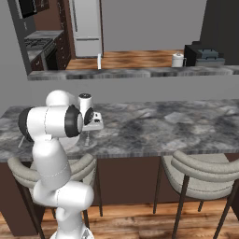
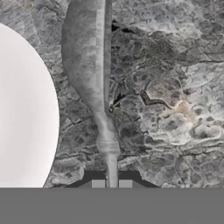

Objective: Take the fork and place it on the left side of the plate. Then take the spoon and place it on the right side of the plate. Make sure they're directly next to the plate.

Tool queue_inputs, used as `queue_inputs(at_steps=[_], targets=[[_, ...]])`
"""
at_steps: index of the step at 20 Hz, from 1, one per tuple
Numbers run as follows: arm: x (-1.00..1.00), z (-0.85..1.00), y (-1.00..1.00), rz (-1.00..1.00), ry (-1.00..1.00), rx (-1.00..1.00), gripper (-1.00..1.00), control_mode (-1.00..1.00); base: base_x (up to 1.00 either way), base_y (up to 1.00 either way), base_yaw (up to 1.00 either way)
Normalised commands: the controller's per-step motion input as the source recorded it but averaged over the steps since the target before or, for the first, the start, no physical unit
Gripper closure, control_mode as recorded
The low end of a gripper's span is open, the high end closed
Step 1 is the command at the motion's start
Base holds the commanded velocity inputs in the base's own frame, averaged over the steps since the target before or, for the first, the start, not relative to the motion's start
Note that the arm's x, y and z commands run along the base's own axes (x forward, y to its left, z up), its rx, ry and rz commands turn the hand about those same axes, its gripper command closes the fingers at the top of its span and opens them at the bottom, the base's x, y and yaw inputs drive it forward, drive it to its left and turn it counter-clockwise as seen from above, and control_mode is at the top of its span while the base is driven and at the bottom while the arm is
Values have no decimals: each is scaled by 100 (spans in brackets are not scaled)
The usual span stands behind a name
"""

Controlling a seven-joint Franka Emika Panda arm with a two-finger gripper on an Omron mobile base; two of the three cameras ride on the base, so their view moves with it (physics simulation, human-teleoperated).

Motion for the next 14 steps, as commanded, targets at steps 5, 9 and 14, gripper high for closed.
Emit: queue_inputs(at_steps=[5,9,14], targets=[[18,-21,2,0,0,0,100,-100,0,0,0],[19,-19,3,0,0,0,100,-100,0,0,0],[17,-21,4,0,0,0,100,-100,0,0,0]])
